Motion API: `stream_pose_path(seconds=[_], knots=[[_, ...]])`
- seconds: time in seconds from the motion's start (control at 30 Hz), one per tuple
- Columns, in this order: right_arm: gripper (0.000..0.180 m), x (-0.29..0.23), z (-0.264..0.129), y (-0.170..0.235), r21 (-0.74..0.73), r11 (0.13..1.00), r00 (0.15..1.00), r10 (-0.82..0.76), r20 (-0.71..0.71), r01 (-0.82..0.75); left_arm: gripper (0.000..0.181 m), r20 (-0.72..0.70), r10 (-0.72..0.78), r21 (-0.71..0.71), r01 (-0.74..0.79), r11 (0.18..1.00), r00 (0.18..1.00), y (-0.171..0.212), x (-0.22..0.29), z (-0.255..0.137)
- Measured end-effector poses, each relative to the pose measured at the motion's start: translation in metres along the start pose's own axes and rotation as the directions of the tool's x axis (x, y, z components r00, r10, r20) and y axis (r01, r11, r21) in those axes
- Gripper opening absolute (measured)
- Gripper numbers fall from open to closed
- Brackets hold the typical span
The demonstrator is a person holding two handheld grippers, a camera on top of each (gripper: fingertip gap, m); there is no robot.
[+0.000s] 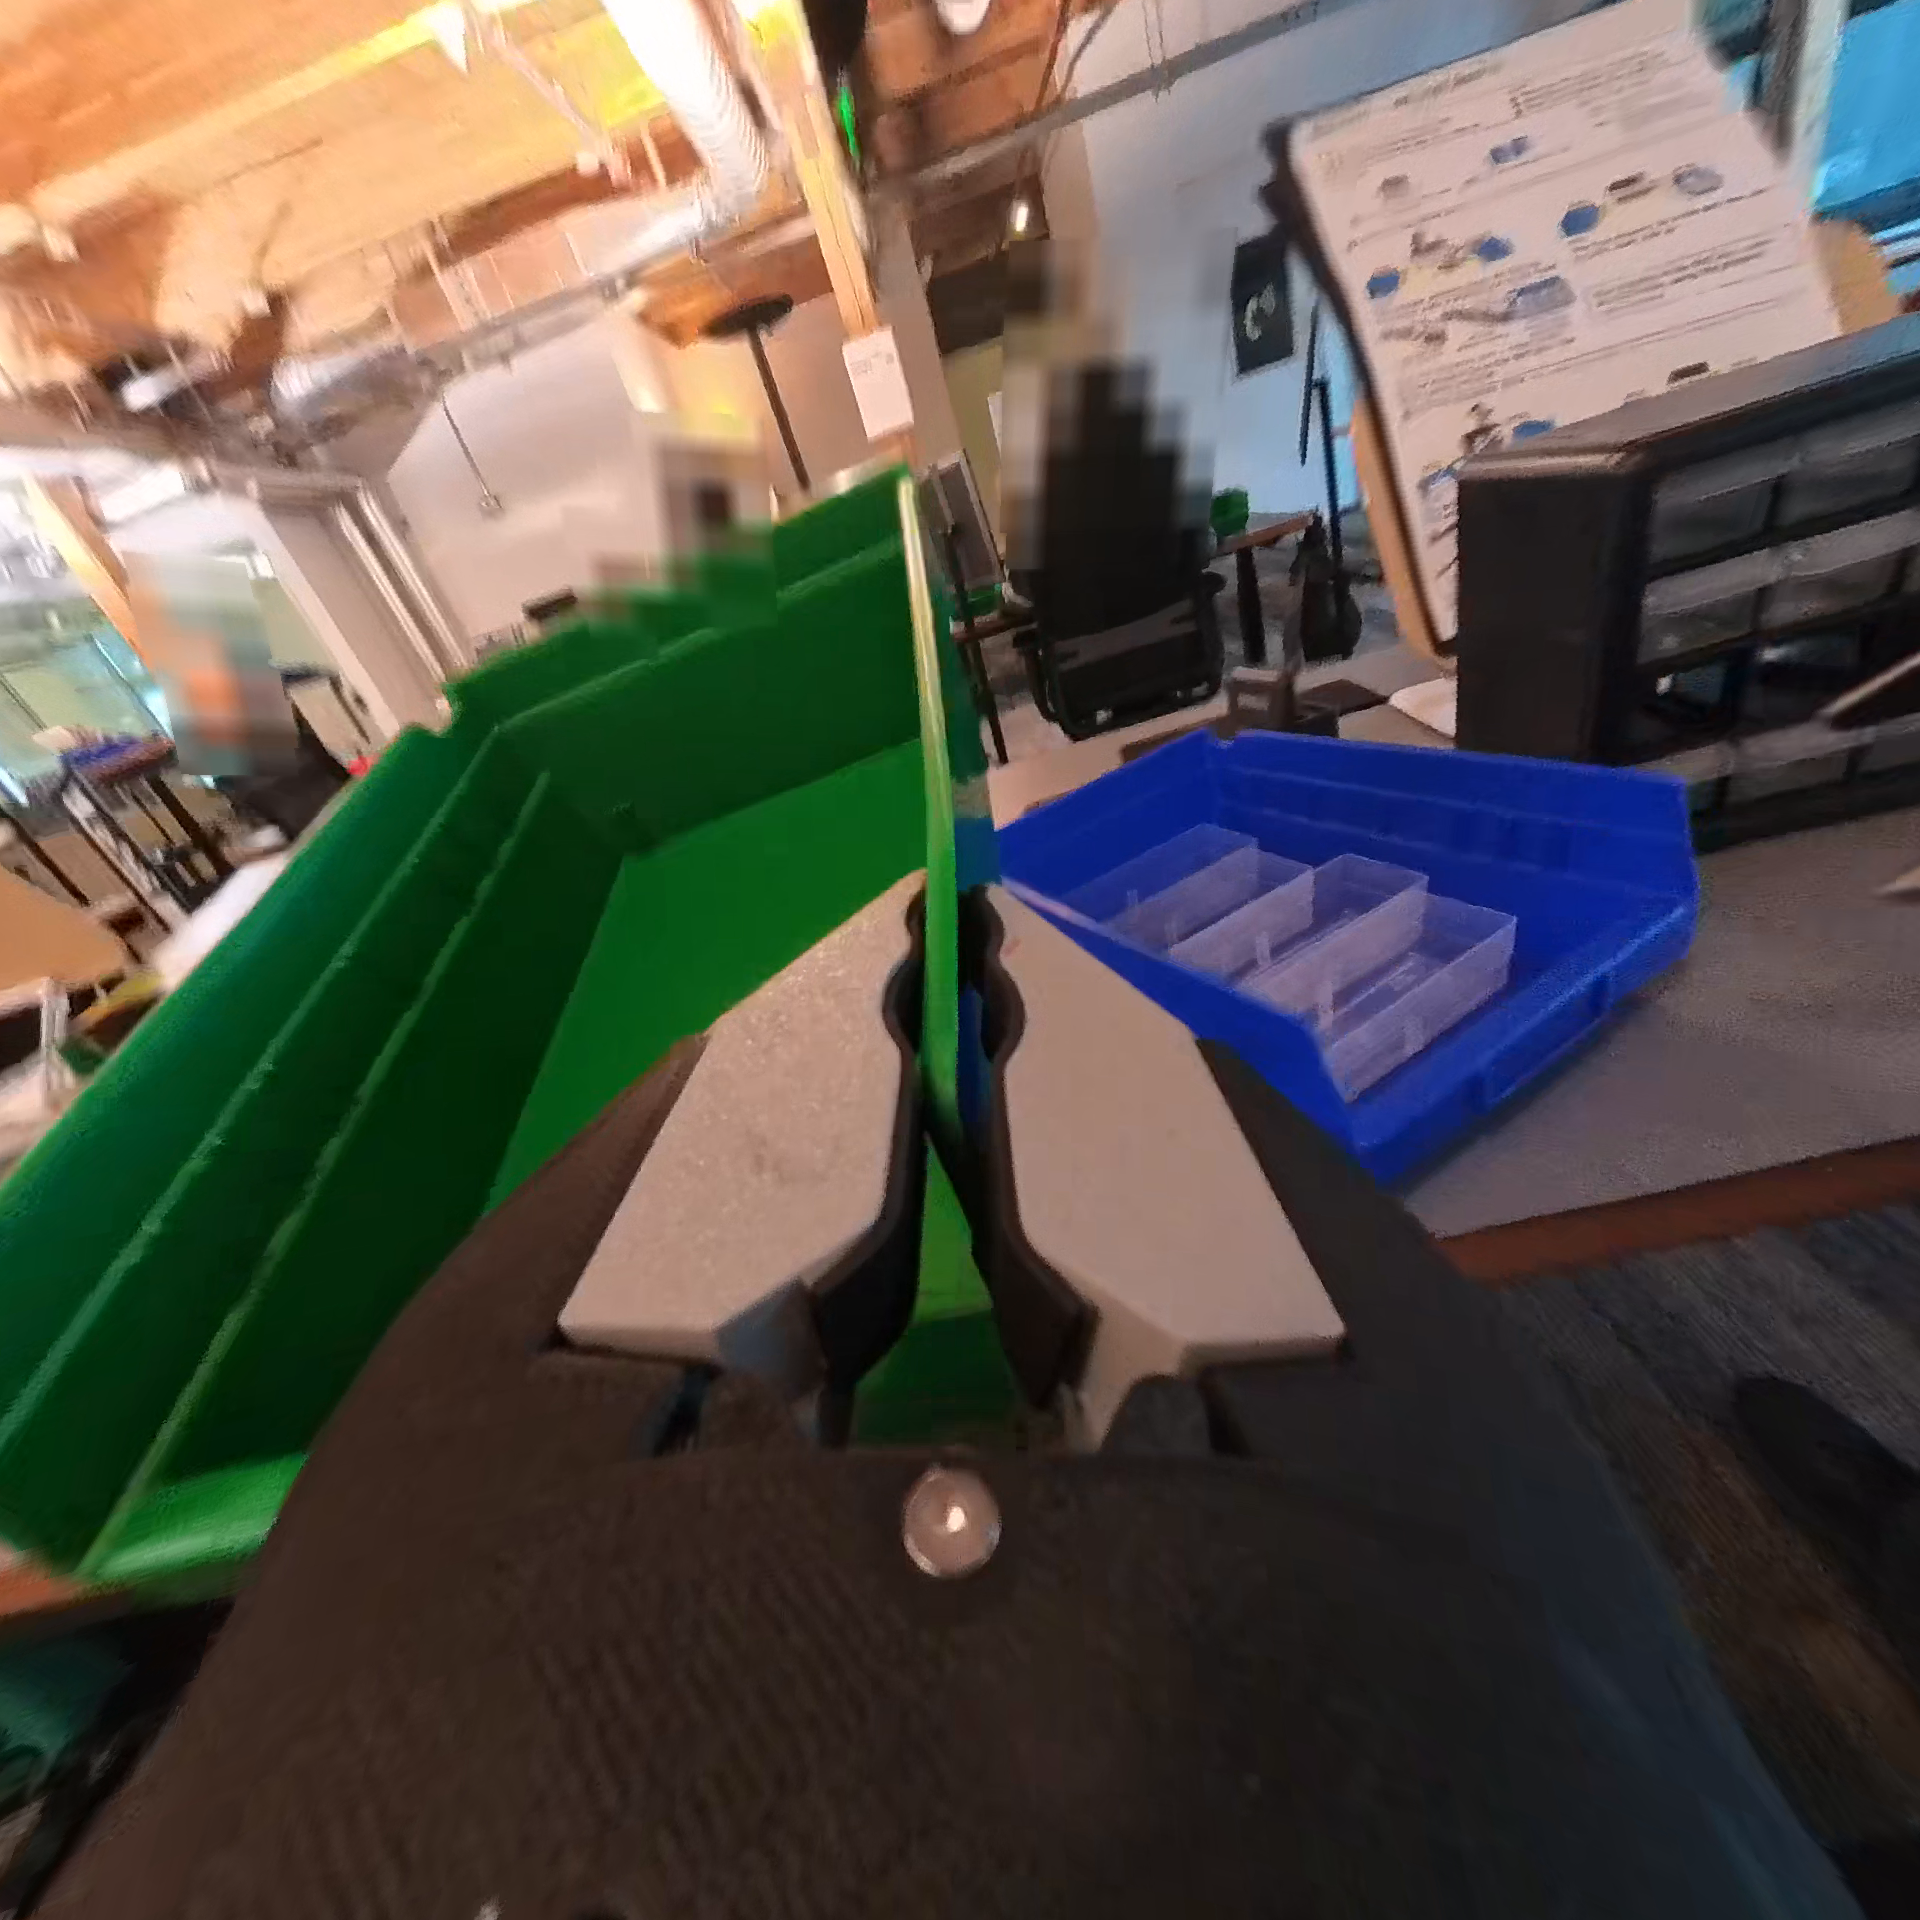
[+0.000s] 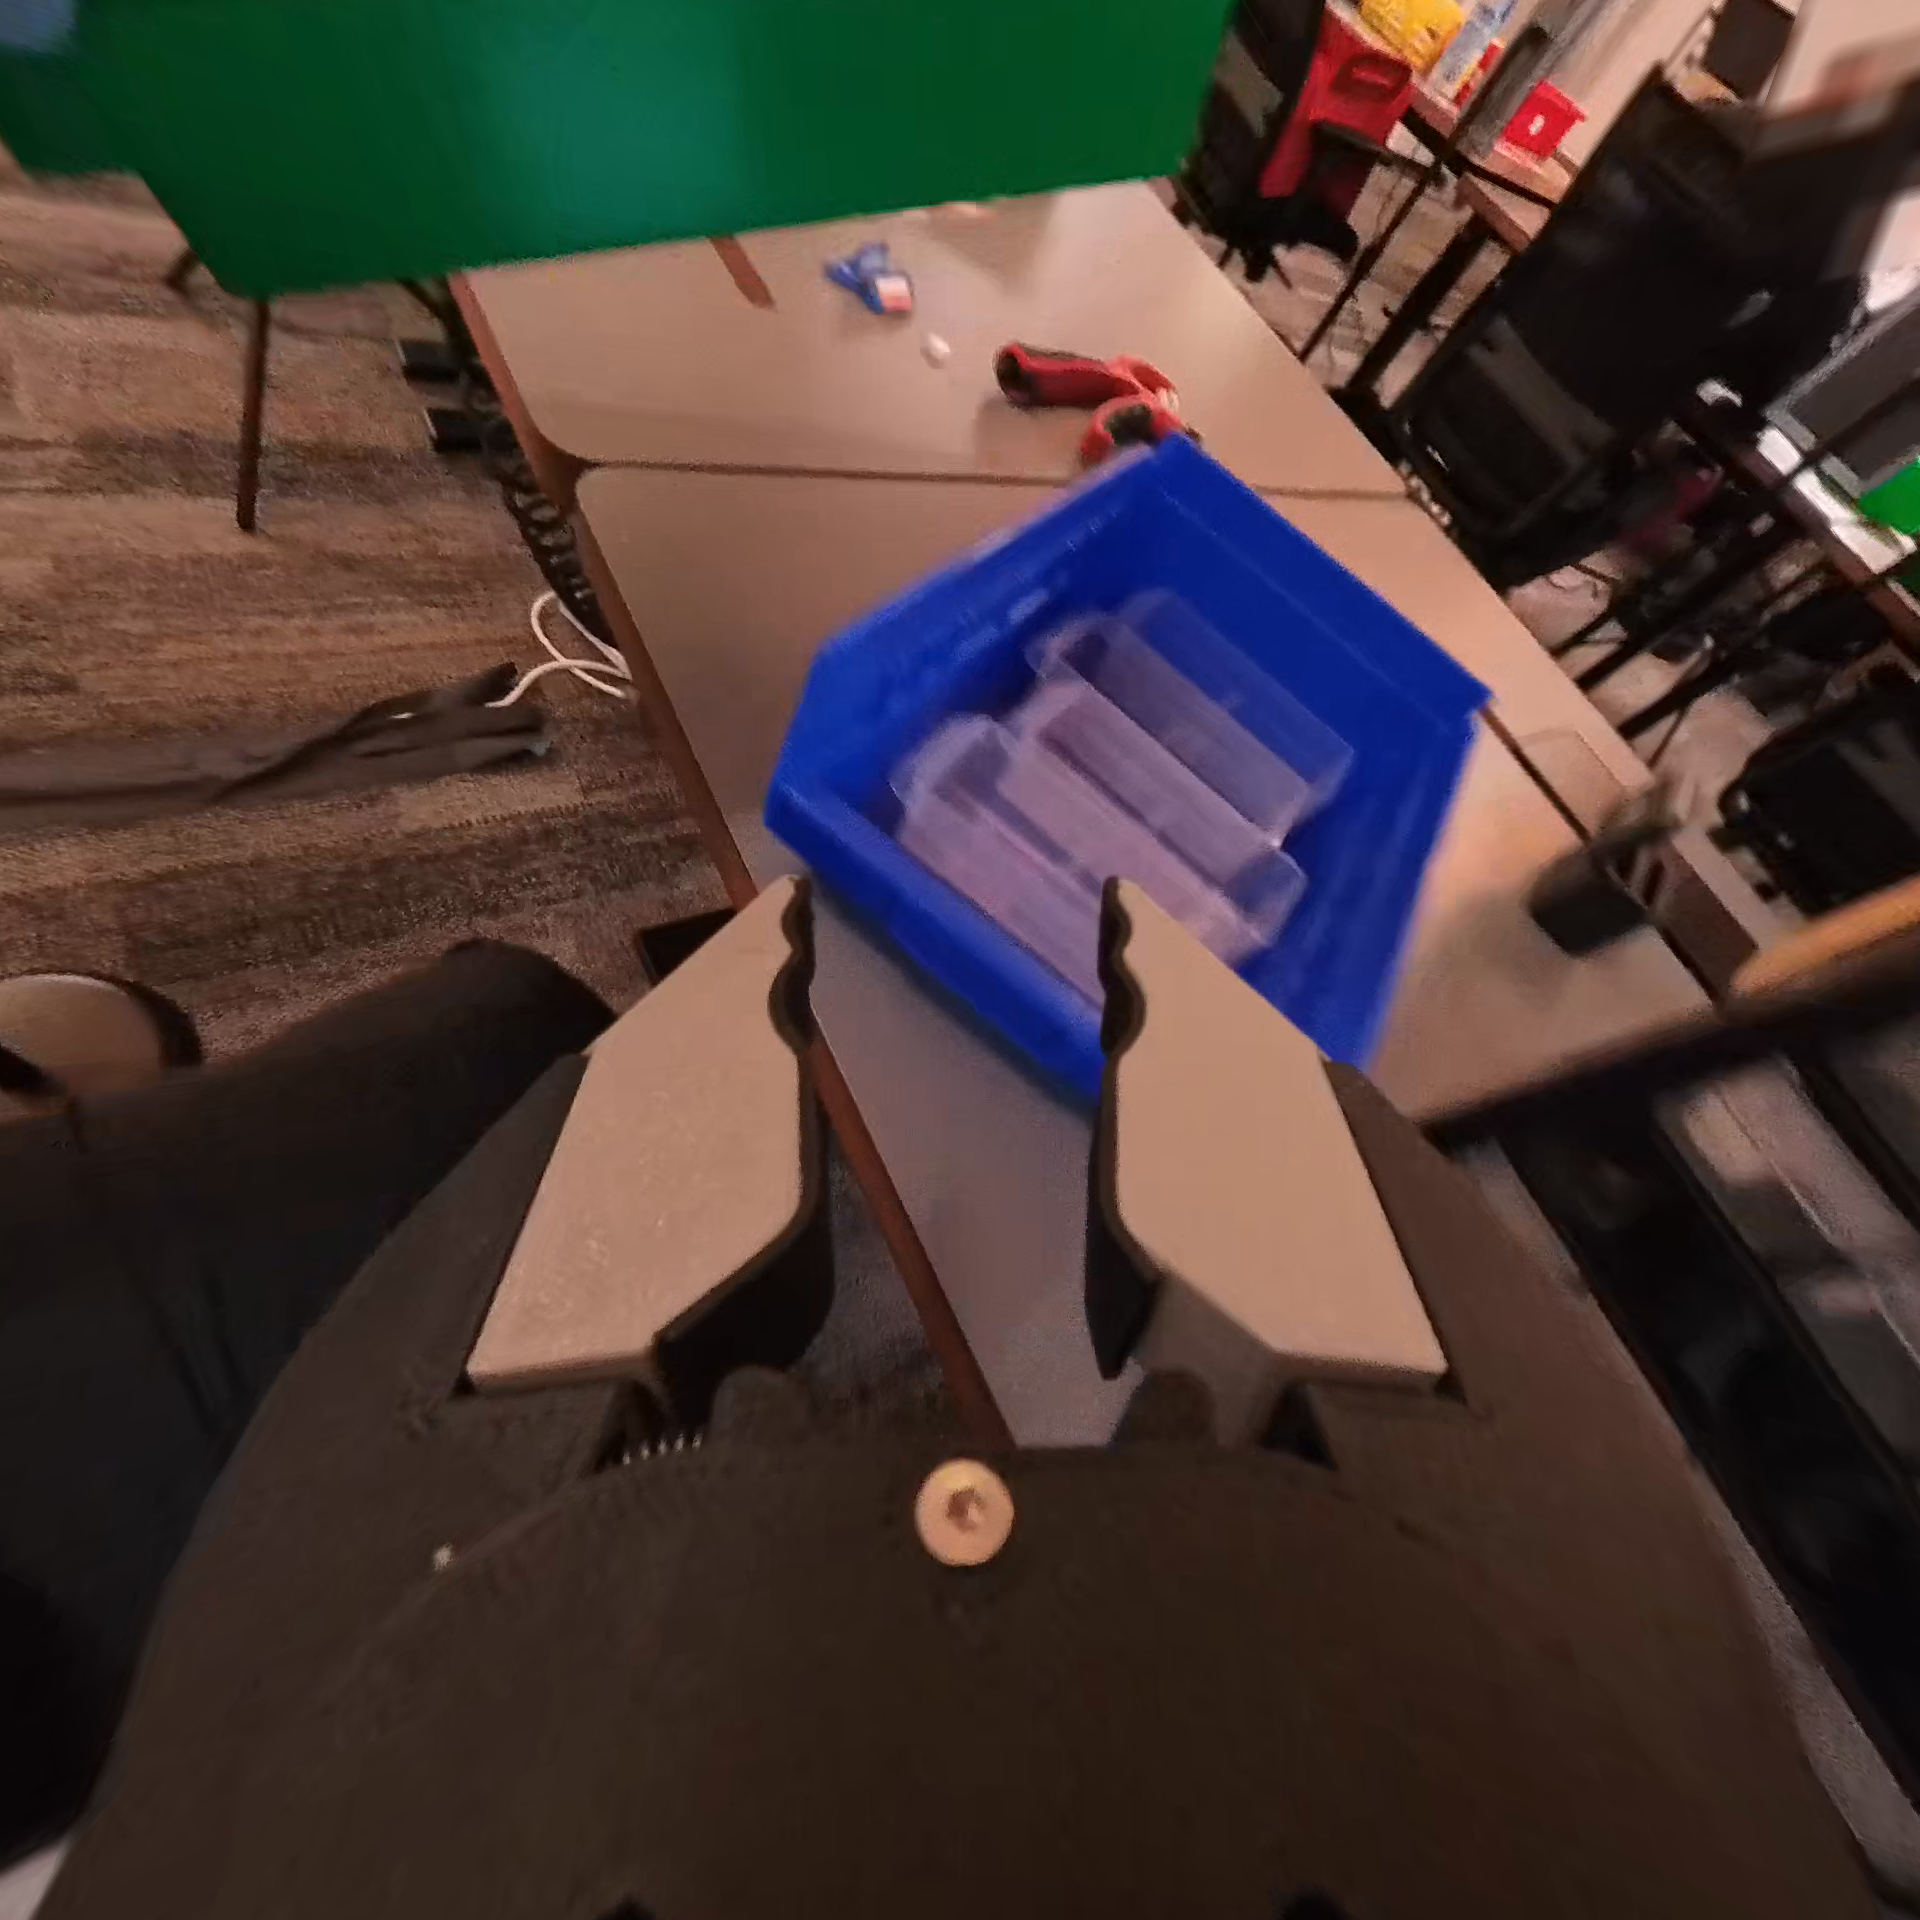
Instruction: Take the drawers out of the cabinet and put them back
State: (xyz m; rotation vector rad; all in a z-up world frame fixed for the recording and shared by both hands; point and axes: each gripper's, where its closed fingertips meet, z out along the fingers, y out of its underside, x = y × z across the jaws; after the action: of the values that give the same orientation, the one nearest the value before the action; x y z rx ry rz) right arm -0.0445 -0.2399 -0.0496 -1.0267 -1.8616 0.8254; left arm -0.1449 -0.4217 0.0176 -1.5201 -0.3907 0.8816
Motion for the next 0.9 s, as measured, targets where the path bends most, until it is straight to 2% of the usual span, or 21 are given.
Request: stream_pose_path(seconds=[0.1, 0.13, 0.2, 0.23, 0.33, 0.4, 0.47, 0.57, 0.63, 0.73, 0.8, 0.9], knots=[[0.041, 0.032, -0.056, 0.04, -0.033, 0.998, 0.999, 0.053, 0.009, -0.052, 0.002, -0.011, 0.035, 0.008, -0.035, 0.999, 0.999, -0.012, 0.024, -0.002], [0.041, 0.05, -0.075, 0.051, -0.029, 0.997, 0.996, 0.075, -0.039, -0.076, 0.002, -0.031, 0.039, 0.012, -0.039, 0.999, 0.999, -0.013, 0.034, -0.001], [0.023, 0.081, -0.108, 0.068, 0.029, 0.989, 0.983, 0.148, -0.106, -0.145, 0.002, -0.04, 0.081, 0.035, -0.079, 0.996, 0.996, -0.017, 0.048, 0.004], [0.019, 0.089, -0.122, 0.075, 0.055, 0.98, 0.976, 0.194, -0.096, -0.189, 0.003, -0.052, 0.079, 0.051, -0.076, 0.996, 0.996, -0.022, 0.054, 0.005], [0.022, 0.114, -0.164, 0.097, 0.055, 0.966, 0.96, 0.259, -0.105, -0.255, 0.002, -0.087, 0.081, 0.114, -0.071, 0.991, 0.993, -0.051, 0.078, -0.006], [0.033, 0.136, -0.195, 0.114, 0.017, 0.968, 0.948, 0.25, -0.195, -0.252, 0.002, -0.127, 0.094, 0.184, -0.07, 0.98, 0.987, -0.082, 0.105, -0.016], [0.036, 0.155, -0.229, 0.124, 0.021, 0.964, 0.925, 0.259, -0.277, -0.264, 0.003, -0.187, 0.172, 0.242, -0.124, 0.962, 0.967, -0.114, 0.146, -0.022], [0.044, 0.167, -0.278, 0.135, 0.053, 0.954, 0.894, 0.295, -0.339, -0.294, 0.002, -0.345, 0.266, 0.354, -0.138, 0.925, 0.9, -0.155, 0.229, -0.029], [0.043, 0.169, -0.308, 0.146, 0.056, 0.951, 0.877, 0.302, -0.373, -0.304, 0.002, -0.475, 0.3, 0.415, -0.09, 0.905, 0.827, -0.172, 0.292, -0.033], [0.045, 0.168, -0.343, 0.17, 0.029, 0.945, 0.861, 0.309, -0.404, -0.325, 0.003, -0.651, 0.306, 0.429, 0.004, 0.903, 0.695, -0.186, 0.385, -0.039], [0.044, 0.179, -0.368, 0.194, 0.024, 0.922, 0.807, 0.35, -0.475, -0.386, 0.003, -0.73, 0.301, 0.417, 0.052, 0.907, 0.613, -0.188, 0.441, -0.042], [0.04, 0.197, -0.403, 0.229, 0.094, 0.847, 0.676, 0.479, -0.559, -0.523, 0.003, -0.782, 0.292, 0.398, 0.08, 0.914, 0.551, -0.183, 0.515, -0.037]])
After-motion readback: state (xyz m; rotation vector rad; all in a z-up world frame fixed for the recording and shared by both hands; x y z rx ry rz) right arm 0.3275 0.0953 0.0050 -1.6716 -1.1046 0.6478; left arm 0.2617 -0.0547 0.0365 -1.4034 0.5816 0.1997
